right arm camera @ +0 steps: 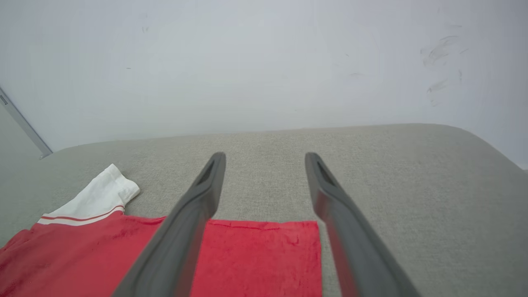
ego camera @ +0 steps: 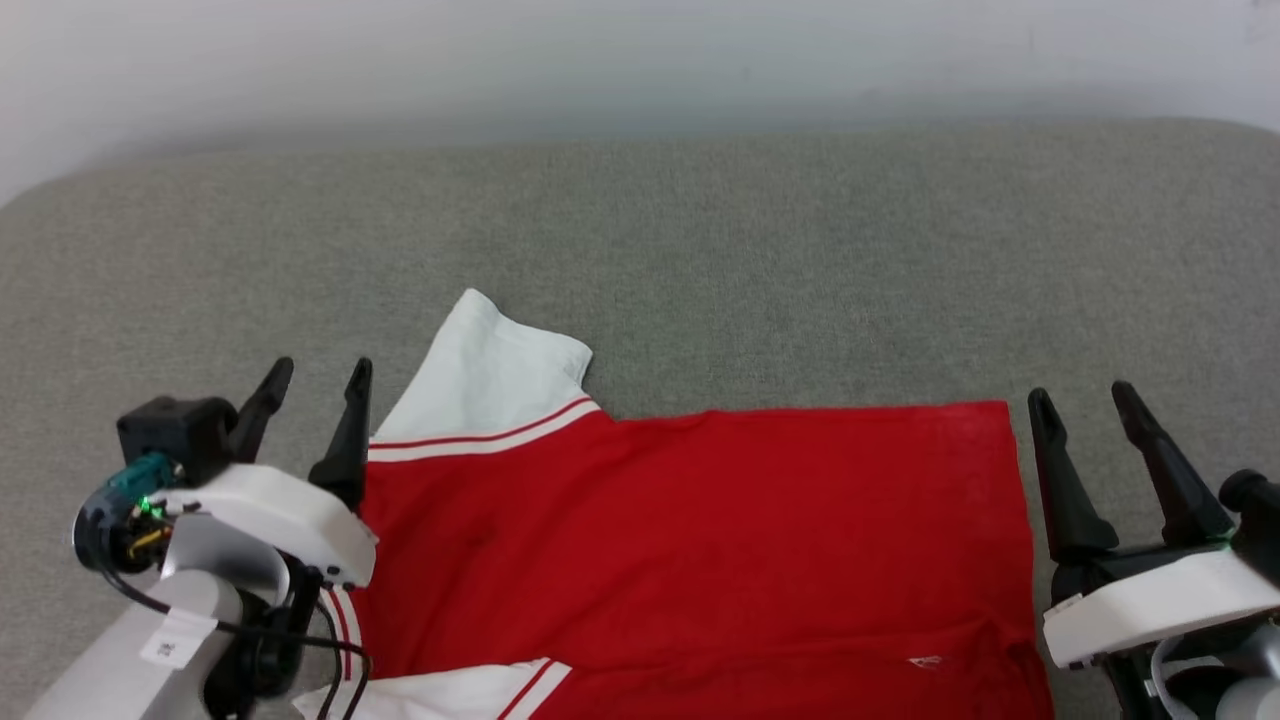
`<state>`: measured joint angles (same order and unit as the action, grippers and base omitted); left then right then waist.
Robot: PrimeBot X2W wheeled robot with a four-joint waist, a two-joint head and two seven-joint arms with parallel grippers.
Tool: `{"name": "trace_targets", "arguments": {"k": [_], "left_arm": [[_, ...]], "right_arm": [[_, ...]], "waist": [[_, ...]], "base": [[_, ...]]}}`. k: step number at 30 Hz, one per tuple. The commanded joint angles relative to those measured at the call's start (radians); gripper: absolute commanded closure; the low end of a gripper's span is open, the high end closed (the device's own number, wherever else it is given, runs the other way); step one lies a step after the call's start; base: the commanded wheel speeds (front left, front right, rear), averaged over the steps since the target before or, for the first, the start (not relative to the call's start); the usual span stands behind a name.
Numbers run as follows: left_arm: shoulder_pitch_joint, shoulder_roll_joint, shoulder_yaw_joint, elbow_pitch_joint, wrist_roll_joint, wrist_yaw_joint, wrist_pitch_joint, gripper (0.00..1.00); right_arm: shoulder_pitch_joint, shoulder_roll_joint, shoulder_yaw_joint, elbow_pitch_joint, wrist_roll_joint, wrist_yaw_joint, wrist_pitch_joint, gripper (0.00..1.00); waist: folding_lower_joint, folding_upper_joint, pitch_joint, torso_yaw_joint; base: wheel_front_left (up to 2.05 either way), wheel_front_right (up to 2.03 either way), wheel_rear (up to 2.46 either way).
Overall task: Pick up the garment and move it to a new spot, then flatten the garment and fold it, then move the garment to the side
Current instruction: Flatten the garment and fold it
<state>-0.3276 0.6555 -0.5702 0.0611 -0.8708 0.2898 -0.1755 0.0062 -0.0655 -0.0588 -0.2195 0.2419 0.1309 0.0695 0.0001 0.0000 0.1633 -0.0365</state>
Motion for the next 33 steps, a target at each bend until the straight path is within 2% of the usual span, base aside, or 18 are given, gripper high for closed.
{"name": "trace_targets", "arguments": {"k": [1,4,8,12,16,20,23,24,25,26,29,33], "left_arm": [[-0.039,-0.007,0.002,0.013,0.007,-0.014,-0.002,0.00],[-0.124,-0.013,-0.003,0.052,0.004,-0.053,0.032,0.00],[-0.235,-0.016,-0.018,0.119,-0.024,-0.127,0.124,0.00],[-0.340,-0.006,-0.032,0.191,-0.077,-0.201,0.258,0.00],[-0.412,0.017,-0.046,0.263,-0.136,-0.256,0.414,0.00],[-0.449,0.049,-0.062,0.316,-0.195,-0.280,0.583,0.00],[-0.457,0.062,-0.082,0.339,-0.230,-0.270,0.701,0.00],[-0.455,0.063,-0.090,0.343,-0.236,-0.266,0.731,0.40],[-0.453,0.061,-0.097,0.346,-0.247,-0.261,0.758,0.67],[-0.449,0.060,-0.104,0.347,-0.252,-0.257,0.782,1.00],[-0.447,0.051,-0.114,0.339,-0.258,-0.249,0.807,1.00],[-0.455,0.047,-0.106,0.330,-0.236,-0.249,0.759,1.00]], "right_arm": [[-0.026,0.006,0.003,-0.010,-0.010,0.000,-0.008,0.00],[-0.056,0.010,0.009,-0.027,-0.023,0.000,-0.014,0.00],[-0.086,0.014,0.010,-0.027,-0.033,0.000,-0.019,0.00],[-0.104,0.016,0.017,-0.010,-0.021,0.000,-0.034,0.00],[-0.111,0.016,0.022,0.014,0.002,0.000,-0.058,0.00],[-0.110,0.016,0.020,0.045,0.022,0.000,-0.080,0.00],[-0.109,0.016,0.016,0.067,0.041,0.000,-0.090,0.00],[-0.111,0.016,0.015,0.074,0.045,0.000,-0.095,0.00],[-0.113,0.016,0.014,0.083,0.054,0.000,-0.093,0.00],[-0.116,0.016,0.015,0.090,0.059,0.000,-0.093,0.00],[-0.132,0.016,0.015,0.112,0.080,0.000,-0.085,0.00],[-0.162,0.015,0.011,0.153,0.112,0.000,-0.030,0.00]], "waist": [[-0.0001,0.0000,0.067,-0.029],[-0.0001,0.0000,0.122,-0.045],[-0.0001,0.0000,0.177,-0.070],[-0.0001,0.0000,0.222,-0.098],[-0.0001,0.0000,0.255,-0.130],[-0.0001,0.0000,0.279,-0.157],[-0.0001,0.0000,0.292,-0.166],[-0.0001,0.0000,0.295,-0.168],[-0.0001,0.0000,0.297,-0.169],[-0.0001,0.0000,0.299,-0.170],[-0.0001,0.0000,0.301,-0.171],[-0.0001,0.0000,0.290,-0.164]], "base": [[0.00,0.00,0.00],[0.00,0.00,0.00],[0.00,0.00,0.00],[0.00,0.00,0.00],[0.00,0.00,0.00],[0.00,0.00,0.00],[0.00,0.00,0.00],[0.00,0.00,0.00],[0.00,0.00,0.00],[0.00,0.00,0.00],[0.00,0.00,0.00],[0.00,0.00,0.00]]}}
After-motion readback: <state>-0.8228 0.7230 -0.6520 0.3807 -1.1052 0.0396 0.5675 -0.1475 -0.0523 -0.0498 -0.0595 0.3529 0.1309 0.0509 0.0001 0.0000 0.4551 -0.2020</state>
